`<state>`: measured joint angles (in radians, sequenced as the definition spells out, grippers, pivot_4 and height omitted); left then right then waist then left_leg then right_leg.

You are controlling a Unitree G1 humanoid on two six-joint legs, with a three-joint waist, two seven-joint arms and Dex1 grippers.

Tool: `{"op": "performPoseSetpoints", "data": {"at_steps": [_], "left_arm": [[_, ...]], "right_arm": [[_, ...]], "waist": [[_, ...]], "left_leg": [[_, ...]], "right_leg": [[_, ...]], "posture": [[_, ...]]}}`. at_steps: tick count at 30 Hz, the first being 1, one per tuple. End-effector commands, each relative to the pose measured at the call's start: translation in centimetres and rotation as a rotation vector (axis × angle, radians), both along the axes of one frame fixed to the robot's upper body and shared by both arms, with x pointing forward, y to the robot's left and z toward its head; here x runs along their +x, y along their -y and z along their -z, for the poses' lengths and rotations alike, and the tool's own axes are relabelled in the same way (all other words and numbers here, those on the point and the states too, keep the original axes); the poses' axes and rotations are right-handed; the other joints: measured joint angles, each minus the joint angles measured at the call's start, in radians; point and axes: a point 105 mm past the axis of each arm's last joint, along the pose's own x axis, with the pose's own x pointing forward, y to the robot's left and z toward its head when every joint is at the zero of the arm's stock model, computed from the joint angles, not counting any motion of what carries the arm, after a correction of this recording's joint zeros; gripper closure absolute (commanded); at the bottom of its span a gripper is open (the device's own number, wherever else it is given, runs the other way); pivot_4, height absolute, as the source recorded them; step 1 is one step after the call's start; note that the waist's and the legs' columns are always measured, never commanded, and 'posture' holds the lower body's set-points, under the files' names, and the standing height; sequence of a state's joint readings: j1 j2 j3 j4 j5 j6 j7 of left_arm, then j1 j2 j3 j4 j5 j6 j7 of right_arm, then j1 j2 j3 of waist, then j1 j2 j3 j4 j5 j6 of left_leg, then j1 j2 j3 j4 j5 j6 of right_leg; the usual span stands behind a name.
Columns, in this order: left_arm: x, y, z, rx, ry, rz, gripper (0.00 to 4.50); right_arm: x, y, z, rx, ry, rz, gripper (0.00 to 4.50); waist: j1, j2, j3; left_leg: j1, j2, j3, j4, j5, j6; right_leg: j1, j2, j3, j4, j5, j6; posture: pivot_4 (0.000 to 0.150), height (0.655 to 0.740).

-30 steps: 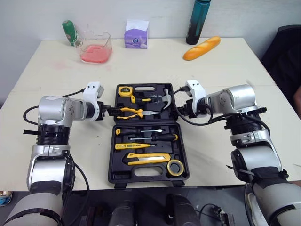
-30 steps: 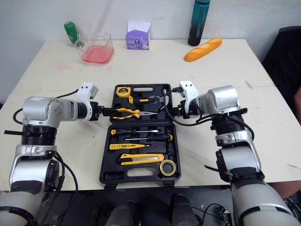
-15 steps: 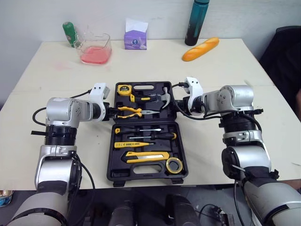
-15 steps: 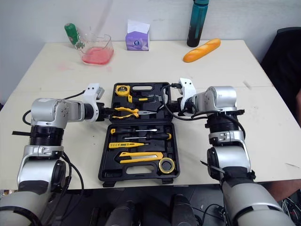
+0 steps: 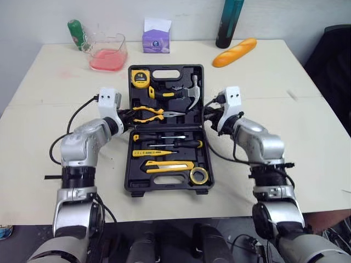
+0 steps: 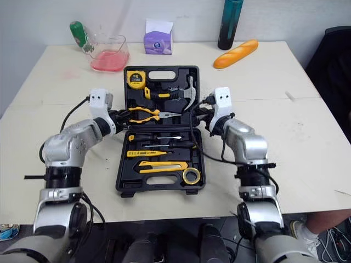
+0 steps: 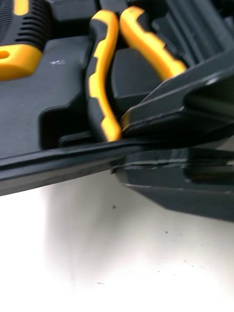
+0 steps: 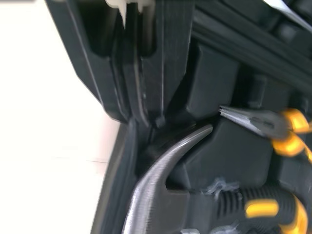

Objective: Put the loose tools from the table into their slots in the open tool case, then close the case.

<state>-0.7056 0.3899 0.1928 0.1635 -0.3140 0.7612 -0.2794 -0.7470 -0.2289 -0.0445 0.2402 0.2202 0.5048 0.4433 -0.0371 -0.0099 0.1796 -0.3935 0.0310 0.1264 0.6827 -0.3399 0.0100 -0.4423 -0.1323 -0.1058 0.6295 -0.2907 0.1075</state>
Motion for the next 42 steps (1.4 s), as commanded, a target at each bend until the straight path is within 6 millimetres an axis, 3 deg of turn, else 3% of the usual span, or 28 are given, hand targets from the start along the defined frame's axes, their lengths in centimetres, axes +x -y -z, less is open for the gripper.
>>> {"op": "performPoseSetpoints", "data": {"at_steps": [1, 2, 6, 11, 17, 23, 24, 27, 30, 33, 36, 39, 42], "left_arm": [[-1.1, -3.6, -3.9, 0.162, 0.279, -0.142, 4.44], [-1.3, -4.1, -3.8, 0.212, 0.318, -0.163, 4.49], [-2.6, -5.6, -3.9, 0.363, 0.458, -0.245, 4.49], [-4.8, -5.6, -1.3, 0.408, 0.482, -0.208, 4.49], [-6.1, -6.1, -0.2, 0.506, 0.476, -0.178, 4.49], [-8.5, -5.1, 1.7, 0.604, 0.448, -0.004, 4.49], [-8.8, -5.7, 1.3, 0.575, 0.456, -0.04, 4.5], [-9.7, -6.9, 1.1, 0.495, 0.409, -0.053, 3.24], [-13.0, -9.7, 3.3, 0.491, 0.227, 0.019, 1.96], [-15.1, -11.1, 3.3, 0.498, 0.161, 0.055, 1.95], [-15.4, -11.2, 1.9, 0.421, 0.163, 0.073, 1.95], [-16.0, -10.4, 2.2, 0.423, 0.127, 0.143, 1.95], [-15.7, -11.4, 1.6, 0.425, 0.137, 0.101, 1.95]], "right_arm": [[-2.0, 1.4, -2.0, -0.368, 0.502, -0.026, 4.5], [-2.6, 1.2, -1.2, -0.449, 0.569, -0.06, 4.5], [-2.4, 3.1, -0.1, -0.464, 0.622, 0.011, 4.5], [-4.1, 3.2, 1.3, -0.62, 0.761, -0.074, 4.5], [-5.2, 4.1, 3.9, -0.742, 0.775, -0.16, 4.5], [-6.8, 4.4, 5.8, -0.798, 0.719, -0.293, 4.5], [-6.9, 4.4, 5.5, -0.784, 0.713, -0.298, 4.13], [-6.8, 4.8, 4.6, -0.765, 0.709, -0.293, 2.95], [-7.3, 6.6, 4.1, -0.774, 0.643, -0.312, 1.59], [-6.6, 9.5, 2.1, -0.801, 0.623, -0.218, 0.03], [-5.9, 12.3, 1.5, -0.745, 0.5, -0.141, 0.03], [-7.0, 11.8, 2.5, -0.657, 0.428, -0.196, 0.03], [-9.0, 10.4, 3.3, -0.56, 0.35, -0.313, 0.03]], "waist": [[0.0, 0.0, 0.0], [0.0, 0.0, 0.0], [-0.012, -0.001, 0.0], [-0.016, 0.0, 0.0], [-0.016, -0.001, 0.0], [-0.012, -0.001, 0.0], [-0.01, -0.001, 0.0], [-0.006, -0.001, 0.0], [-0.019, 0.0, 0.0], [-0.016, 0.002, 0.002], [0.005, 0.002, 0.002], [0.018, 0.001, 0.001], [0.017, 0.002, 0.001]], "left_leg": [[0.0, 0.0, 0.0, 0.0, 0.0, 0.0], [0.0, 0.0, 0.0, 0.0, 0.0, 0.0], [0.003, 0.001, 0.002, 0.001, 0.001, 0.001], [0.005, 0.005, 0.002, 0.0, 0.003, 0.001], [0.011, 0.008, 0.001, 0.001, 0.002, 0.002], [0.013, 0.008, 0.0, 0.0, 0.002, 0.002], [0.014, 0.008, 0.0, 0.0, 0.002, 0.002], [0.02, 0.01, 0.0, 0.0, 0.001, 0.002], [0.022, 0.014, 0.001, 0.0, -0.001, 0.0], [0.024, 0.016, 0.002, 0.0, -0.003, -0.001], [0.024, 0.015, 0.001, 0.002, -0.002, 0.0], [0.025, 0.015, -0.006, 0.003, -0.003, -0.001], [0.025, 0.016, -0.006, 0.001, -0.004, -0.002]], "right_leg": [[0.0, 0.0, 0.0, 0.0, 0.0, 0.0], [0.0, 0.0, 0.0, 0.0, 0.0, 0.0], [0.002, -0.001, 0.001, 0.001, 0.001, 0.0], [0.003, -0.001, 0.0, 0.0, 0.003, -0.002], [0.012, -0.001, -0.001, -0.002, 0.003, -0.001], [0.015, -0.002, -0.001, -0.003, 0.003, -0.002], [0.016, -0.002, -0.001, -0.003, 0.003, -0.002], [0.023, -0.001, -0.002, -0.005, 0.003, -0.002], [0.024, 0.0, -0.002, -0.005, 0.002, -0.004], [0.024, 0.0, -0.002, -0.005, 0.001, -0.006], [0.025, 0.001, -0.003, -0.007, 0.001, -0.006], [0.03, 0.0, -0.003, -0.008, 0.0, -0.007], [0.03, -0.001, -0.001, -0.007, 0.0, -0.007]], "posture": [[0.15, 0.74], [0.15, 0.74], [0.15, 0.74], [0.15, 0.74], [0.15, 0.74], [0.15, 0.74], [0.15, 0.74], [0.15, 0.74], [0.15, 0.74], [0.15, 0.74], [0.15, 0.74], [0.15, 0.74], [0.15, 0.74]]}}
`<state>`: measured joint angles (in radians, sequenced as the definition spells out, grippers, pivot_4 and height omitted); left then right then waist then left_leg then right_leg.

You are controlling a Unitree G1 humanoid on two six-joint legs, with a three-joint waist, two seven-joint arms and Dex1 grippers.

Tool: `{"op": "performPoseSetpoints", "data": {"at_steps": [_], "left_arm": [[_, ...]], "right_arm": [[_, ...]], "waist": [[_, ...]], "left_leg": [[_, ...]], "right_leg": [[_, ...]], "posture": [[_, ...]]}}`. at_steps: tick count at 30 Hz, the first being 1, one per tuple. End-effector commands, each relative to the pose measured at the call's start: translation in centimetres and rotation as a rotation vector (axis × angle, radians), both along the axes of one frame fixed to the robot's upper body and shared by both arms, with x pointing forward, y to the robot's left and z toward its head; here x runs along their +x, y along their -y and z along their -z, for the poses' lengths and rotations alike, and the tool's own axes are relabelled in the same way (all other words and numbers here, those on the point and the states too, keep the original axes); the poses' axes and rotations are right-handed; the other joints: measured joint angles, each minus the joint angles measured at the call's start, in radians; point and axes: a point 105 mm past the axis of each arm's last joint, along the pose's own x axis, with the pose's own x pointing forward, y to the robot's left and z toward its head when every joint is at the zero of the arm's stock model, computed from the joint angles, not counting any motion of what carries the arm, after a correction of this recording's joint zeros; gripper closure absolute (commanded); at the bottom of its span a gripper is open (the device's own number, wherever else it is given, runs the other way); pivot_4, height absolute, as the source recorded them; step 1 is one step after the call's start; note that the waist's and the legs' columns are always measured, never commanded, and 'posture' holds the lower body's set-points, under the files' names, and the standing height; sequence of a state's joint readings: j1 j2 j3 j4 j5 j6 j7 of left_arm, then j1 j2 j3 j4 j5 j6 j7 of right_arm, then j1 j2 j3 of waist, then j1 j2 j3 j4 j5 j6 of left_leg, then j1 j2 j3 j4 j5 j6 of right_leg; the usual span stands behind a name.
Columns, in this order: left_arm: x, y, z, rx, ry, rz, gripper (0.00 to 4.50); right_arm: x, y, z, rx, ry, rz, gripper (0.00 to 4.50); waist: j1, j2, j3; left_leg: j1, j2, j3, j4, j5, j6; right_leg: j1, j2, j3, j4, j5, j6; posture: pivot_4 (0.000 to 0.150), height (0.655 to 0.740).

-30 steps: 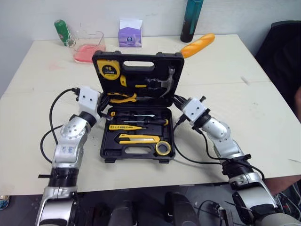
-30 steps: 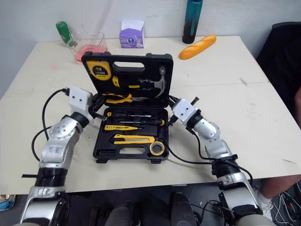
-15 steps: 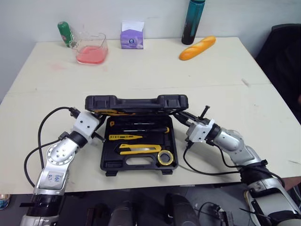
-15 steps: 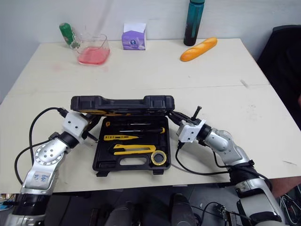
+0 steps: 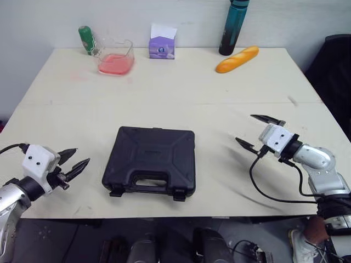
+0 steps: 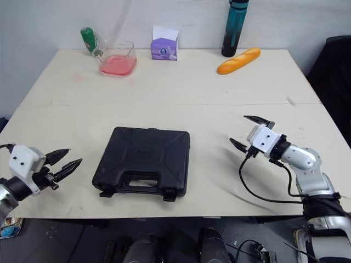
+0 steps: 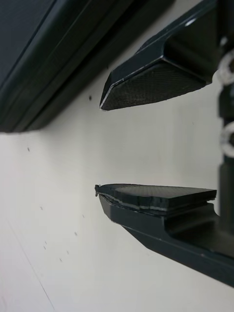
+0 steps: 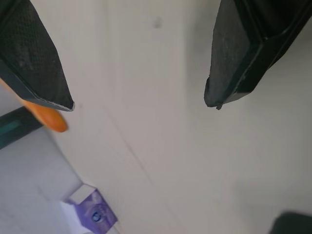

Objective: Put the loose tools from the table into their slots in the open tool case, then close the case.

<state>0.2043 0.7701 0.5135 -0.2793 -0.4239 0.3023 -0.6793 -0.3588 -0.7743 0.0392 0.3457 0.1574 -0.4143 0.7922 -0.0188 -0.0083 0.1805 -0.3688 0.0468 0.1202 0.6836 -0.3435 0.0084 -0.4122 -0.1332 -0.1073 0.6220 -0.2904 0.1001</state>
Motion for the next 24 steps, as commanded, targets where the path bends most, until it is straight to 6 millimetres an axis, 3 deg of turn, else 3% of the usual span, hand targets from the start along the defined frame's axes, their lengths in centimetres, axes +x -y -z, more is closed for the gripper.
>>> {"op": "performPoseSetpoints", "data": {"at_steps": [1, 5, 6, 8, 13, 15, 19, 24], "left_arm": [[0.2, -0.8, -1.6, 0.005, 0.049, -0.023, 1.95], [1.1, -0.2, -2.1, -0.02, 0.037, 0.026, 1.95], [1.4, -0.3, -2.0, -0.022, 0.028, 0.033, 1.95], [2.0, -0.1, -1.9, -0.037, 0.004, 0.061, 2.48], [3.7, 1.0, -1.1, -0.078, -0.039, 0.103, 4.5], [4.3, 1.3, -0.7, -0.075, -0.053, 0.108, 4.5], [5.3, 1.7, 0.3, -0.052, -0.101, 0.117, 4.5], [8.0, 2.0, -0.4, -0.05, -0.068, 0.105, 4.5]], "right_arm": [[-1.8, -1.3, -0.7, 0.086, -0.08, -0.084, 0.03], [-4.2, -3.1, 0.0, 0.133, -0.225, -0.168, 0.03], [-5.2, -3.9, 0.4, 0.126, -0.275, -0.218, 0.26], [-7.6, -5.4, 1.5, 0.101, -0.402, -0.314, 0.75], [-10.5, -7.9, 2.6, 0.076, -0.532, -0.436, 3.32], [-10.9, -8.6, 2.9, 0.089, -0.555, -0.449, 4.33], [-12.0, -10.1, 4.2, 0.08, -0.578, -0.504, 4.43], [-11.0, -10.5, 4.7, 0.065, -0.597, -0.47, 4.43]], "waist": [[-0.003, 0.0, 0.0], [-0.007, 0.0, 0.0], [-0.008, 0.0, 0.0], [-0.007, 0.001, 0.0], [-0.004, 0.0, 0.0], [-0.004, 0.0, 0.0], [-0.004, 0.0, 0.0], [-0.004, -0.001, -0.001]], "left_leg": [[-0.001, 0.0, 0.0, 0.0, 0.0, 0.0], [0.0, 0.0, 0.002, 0.0, 0.0, 0.001], [0.001, 0.0, 0.002, 0.0, 0.0, 0.001], [0.001, -0.001, 0.002, 0.0, 0.0, 0.001], [0.0, -0.001, 0.002, 0.0, -0.001, 0.001], [0.0, -0.002, 0.002, 0.0, -0.001, 0.002], [0.0, -0.002, 0.002, 0.0, -0.001, 0.002], [0.0, -0.003, 0.002, 0.001, -0.001, 0.002]], "right_leg": [[0.0, 0.001, -0.001, 0.0, 0.0, 0.0], [0.0, 0.002, -0.006, 0.001, 0.0, 0.0], [0.0, 0.002, -0.006, 0.001, 0.0, 0.0], [-0.001, 0.002, -0.006, 0.001, 0.0, 0.0], [-0.001, 0.002, -0.007, 0.0, 0.001, 0.0], [-0.001, 0.002, -0.007, 0.0, 0.001, 0.001], [-0.001, 0.003, -0.007, 0.0, 0.001, 0.001], [-0.001, 0.003, -0.007, 0.001, 0.001, 0.001]], "posture": [[0.15, 0.74], [0.15, 0.74], [0.15, 0.74], [0.15, 0.74], [0.15, 0.74], [0.15, 0.74], [0.15, 0.74], [0.15, 0.74]]}}
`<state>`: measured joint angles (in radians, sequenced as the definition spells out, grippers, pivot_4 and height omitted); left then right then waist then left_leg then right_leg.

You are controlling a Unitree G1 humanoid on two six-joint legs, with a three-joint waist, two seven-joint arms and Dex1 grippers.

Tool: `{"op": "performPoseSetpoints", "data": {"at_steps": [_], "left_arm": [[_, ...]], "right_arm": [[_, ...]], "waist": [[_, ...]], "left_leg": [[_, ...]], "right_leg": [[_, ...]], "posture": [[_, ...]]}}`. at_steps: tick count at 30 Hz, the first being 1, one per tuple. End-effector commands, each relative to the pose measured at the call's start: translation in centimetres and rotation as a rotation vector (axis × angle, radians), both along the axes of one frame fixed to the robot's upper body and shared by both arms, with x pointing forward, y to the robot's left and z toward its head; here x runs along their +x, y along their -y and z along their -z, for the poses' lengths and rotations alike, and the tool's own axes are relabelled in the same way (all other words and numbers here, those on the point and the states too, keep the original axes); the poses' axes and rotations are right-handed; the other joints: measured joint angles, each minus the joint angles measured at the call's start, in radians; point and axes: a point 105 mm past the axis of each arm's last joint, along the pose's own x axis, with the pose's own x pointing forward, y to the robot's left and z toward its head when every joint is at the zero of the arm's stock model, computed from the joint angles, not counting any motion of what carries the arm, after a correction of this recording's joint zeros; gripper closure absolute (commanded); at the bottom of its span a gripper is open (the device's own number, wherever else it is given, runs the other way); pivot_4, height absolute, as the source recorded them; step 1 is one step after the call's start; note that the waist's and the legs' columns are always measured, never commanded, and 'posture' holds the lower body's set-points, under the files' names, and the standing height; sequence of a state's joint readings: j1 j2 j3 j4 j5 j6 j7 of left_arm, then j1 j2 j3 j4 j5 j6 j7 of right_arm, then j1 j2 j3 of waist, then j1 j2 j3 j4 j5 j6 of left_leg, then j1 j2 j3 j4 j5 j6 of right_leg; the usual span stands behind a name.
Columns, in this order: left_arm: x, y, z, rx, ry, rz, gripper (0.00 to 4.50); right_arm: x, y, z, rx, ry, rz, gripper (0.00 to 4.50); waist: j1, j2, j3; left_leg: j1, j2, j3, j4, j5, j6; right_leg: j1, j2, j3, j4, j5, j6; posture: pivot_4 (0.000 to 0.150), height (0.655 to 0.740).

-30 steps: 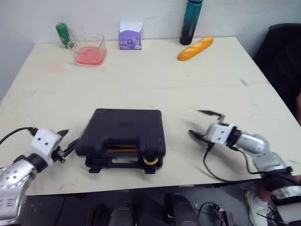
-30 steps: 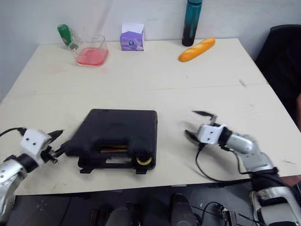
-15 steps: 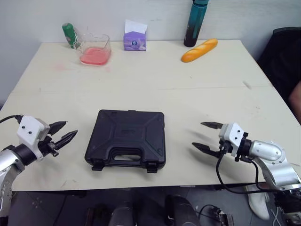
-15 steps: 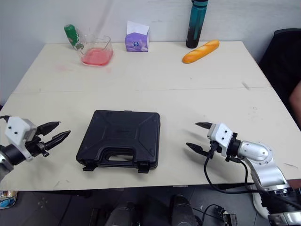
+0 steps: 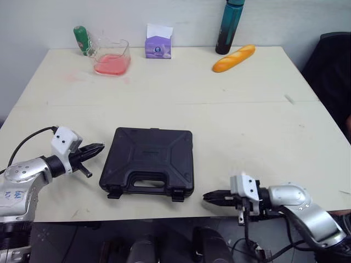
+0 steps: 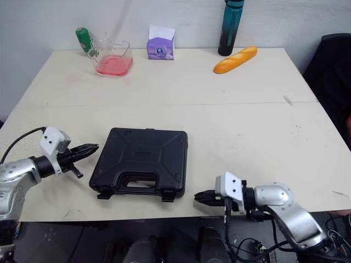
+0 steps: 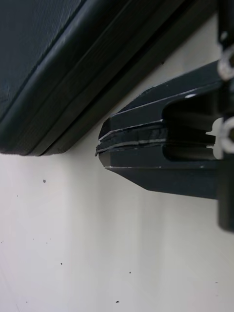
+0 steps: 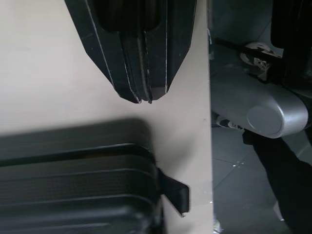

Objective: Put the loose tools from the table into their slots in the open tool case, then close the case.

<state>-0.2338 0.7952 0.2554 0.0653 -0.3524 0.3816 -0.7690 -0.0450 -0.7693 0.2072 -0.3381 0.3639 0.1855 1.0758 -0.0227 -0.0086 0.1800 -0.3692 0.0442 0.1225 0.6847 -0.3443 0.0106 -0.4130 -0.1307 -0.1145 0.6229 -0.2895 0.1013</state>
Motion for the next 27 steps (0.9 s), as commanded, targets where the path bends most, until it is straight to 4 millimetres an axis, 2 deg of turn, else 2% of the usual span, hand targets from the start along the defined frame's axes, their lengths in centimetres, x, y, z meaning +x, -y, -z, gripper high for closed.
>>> {"op": "performPoseSetpoints", "data": {"at_steps": [1, 6, 8, 11, 16, 23, 27], "left_arm": [[1.8, 0.2, -0.5, 0.004, 0.017, -0.002, 4.5], [4.1, 0.2, -0.3, 0.002, 0.036, -0.028, 4.5], [5.3, 0.2, -0.2, -0.024, 0.049, -0.056, 4.5], [6.2, 0.9, 0.3, -0.018, 0.054, -0.033, 4.5], [7.6, 2.2, 0.1, -0.043, 0.088, 0.008, 4.5], [7.9, 3.5, 0.0, -0.049, 0.083, 0.108, 4.5], [6.9, 4.4, 0.5, -0.03, 0.047, 0.229, 4.5]], "right_arm": [[0.5, -0.6, -0.1, -0.013, 0.003, -0.005, 4.43], [0.0, -1.5, 1.1, -0.029, -0.036, -0.057, 4.43], [0.2, -2.1, 1.4, 0.015, -0.032, -0.03, 4.43], [0.0, -2.5, 2.3, 0.026, -0.041, -0.034, 4.43], [-0.2, -3.0, 2.9, 0.043, -0.07, -0.044, 4.43], [0.6, -3.3, 2.7, 0.082, -0.049, 0.006, 4.43], [1.7, -2.9, 2.1, 0.097, -0.01, 0.075, 4.43]], "waist": [[0.001, -0.001, 0.0], [0.017, -0.001, -0.001], [0.02, -0.003, -0.001], [0.022, -0.005, -0.002], [0.021, -0.006, -0.003], [0.016, -0.007, -0.003], [0.02, -0.008, -0.003]], "left_leg": [[0.0, 0.0, 0.0, 0.0, 0.0, 0.0], [-0.001, -0.002, 0.001, 0.0, 0.0, 0.0], [-0.001, -0.006, 0.002, 0.0, 0.0, 0.001], [-0.001, -0.006, 0.001, 0.002, 0.0, 0.001], [-0.001, -0.007, 0.001, 0.002, 0.0, 0.001], [0.0, -0.006, 0.001, 0.002, 0.001, 0.001], [0.0, -0.007, 0.001, 0.002, 0.001, 0.001]], "right_leg": [[0.0, 0.0, 0.0, 0.0, 0.0, 0.0], [-0.001, 0.001, -0.001, 0.0, 0.0, 0.0], [-0.001, 0.001, -0.001, 0.0, 0.0, 0.001], [0.0, 0.0, -0.002, 0.0, 0.001, 0.001], [0.0, 0.0, -0.002, 0.001, 0.001, 0.001], [0.0, 0.001, -0.002, 0.001, 0.001, 0.001], [0.0, 0.0, -0.002, 0.001, 0.001, 0.001]], "posture": [[0.15, 0.74], [0.15, 0.74], [0.15, 0.74], [0.15, 0.74], [0.15, 0.74], [0.15, 0.74], [0.15, 0.74]]}}
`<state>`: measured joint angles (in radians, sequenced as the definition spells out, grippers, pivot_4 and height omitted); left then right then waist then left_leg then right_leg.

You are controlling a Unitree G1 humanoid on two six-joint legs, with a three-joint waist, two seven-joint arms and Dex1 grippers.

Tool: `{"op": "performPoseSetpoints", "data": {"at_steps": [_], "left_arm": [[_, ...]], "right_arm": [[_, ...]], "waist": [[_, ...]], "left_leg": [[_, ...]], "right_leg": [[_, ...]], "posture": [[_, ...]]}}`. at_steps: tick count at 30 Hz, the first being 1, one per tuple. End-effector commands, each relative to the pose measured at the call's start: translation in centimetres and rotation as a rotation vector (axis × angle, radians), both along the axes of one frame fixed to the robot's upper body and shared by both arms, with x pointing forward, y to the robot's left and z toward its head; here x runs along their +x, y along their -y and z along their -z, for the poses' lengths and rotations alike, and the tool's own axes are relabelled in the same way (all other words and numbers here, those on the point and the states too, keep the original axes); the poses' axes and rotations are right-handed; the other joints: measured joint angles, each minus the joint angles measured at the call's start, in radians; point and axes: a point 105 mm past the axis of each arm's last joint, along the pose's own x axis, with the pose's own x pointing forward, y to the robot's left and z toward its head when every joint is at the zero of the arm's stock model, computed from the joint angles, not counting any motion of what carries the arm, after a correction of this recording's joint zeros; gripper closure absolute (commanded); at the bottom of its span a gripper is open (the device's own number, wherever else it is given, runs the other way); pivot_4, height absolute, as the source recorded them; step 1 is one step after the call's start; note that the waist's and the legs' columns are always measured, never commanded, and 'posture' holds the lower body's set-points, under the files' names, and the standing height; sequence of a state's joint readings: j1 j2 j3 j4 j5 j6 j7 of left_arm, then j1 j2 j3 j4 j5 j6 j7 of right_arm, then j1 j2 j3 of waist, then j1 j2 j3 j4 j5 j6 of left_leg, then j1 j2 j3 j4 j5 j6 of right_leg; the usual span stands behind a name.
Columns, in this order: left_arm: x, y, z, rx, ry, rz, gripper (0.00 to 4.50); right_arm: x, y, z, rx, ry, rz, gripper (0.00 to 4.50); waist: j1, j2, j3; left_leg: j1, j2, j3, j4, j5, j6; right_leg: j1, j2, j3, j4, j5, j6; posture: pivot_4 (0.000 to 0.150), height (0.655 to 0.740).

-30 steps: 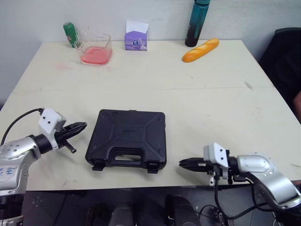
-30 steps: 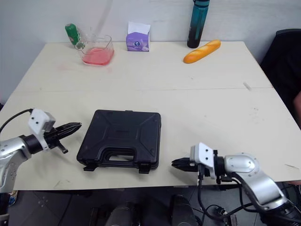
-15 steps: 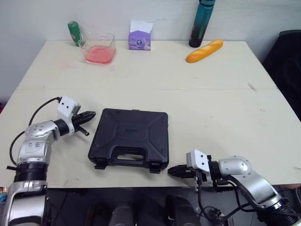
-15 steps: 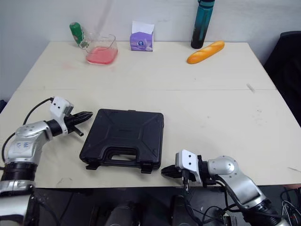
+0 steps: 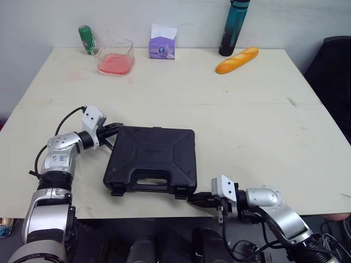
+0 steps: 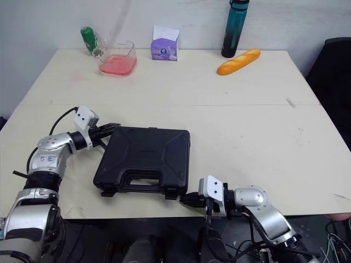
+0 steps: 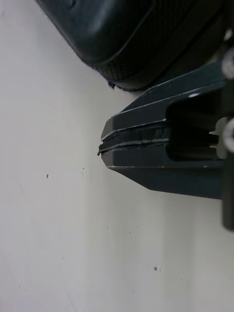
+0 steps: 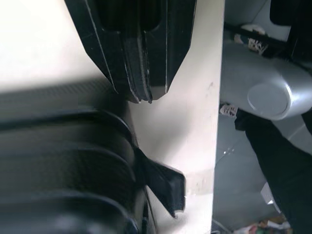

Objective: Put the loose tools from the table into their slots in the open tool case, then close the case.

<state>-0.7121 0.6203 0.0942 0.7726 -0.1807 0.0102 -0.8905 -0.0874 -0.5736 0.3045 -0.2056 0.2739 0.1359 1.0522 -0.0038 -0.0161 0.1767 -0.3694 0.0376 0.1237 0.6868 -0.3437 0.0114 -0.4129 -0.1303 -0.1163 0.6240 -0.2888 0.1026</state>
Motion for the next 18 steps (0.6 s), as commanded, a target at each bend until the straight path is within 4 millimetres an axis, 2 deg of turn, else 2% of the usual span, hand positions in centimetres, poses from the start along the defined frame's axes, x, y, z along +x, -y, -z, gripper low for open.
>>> {"op": "performPoseSetpoints", "data": {"at_steps": [1, 11, 18], "left_arm": [[-0.7, 0.9, -0.5, 0.029, 0.008, 0.114, 4.5], [-3.3, -1.1, -0.1, 0.048, -0.007, 0.108, 4.5], [-5.0, -0.6, -0.4, 0.054, 0.024, 0.12, 4.5]], "right_arm": [[1.2, 0.6, -0.4, 0.003, 0.03, 0.089, 4.43], [3.1, 3.2, -2.5, -0.088, 0.093, 0.144, 4.43], [5.7, 4.7, -3.7, -0.123, 0.144, 0.237, 4.43]], "waist": [[0.001, 0.0, 0.0], [0.002, 0.0, 0.0], [0.003, 0.0, 0.0]], "left_leg": [[0.0, 0.0, 0.0, 0.0, 0.0, 0.0], [-0.001, 0.0, -0.001, 0.001, 0.0, 0.001], [-0.001, 0.004, -0.001, 0.001, 0.0, 0.001]], "right_leg": [[0.0, 0.0, 0.0, 0.0, 0.0, 0.0], [0.0, -0.002, 0.0, 0.0, 0.0, 0.0], [0.0, -0.002, 0.0, 0.0, 0.0, 0.0]], "posture": [[0.15, 0.74], [0.15, 0.74], [0.15, 0.74]]}}
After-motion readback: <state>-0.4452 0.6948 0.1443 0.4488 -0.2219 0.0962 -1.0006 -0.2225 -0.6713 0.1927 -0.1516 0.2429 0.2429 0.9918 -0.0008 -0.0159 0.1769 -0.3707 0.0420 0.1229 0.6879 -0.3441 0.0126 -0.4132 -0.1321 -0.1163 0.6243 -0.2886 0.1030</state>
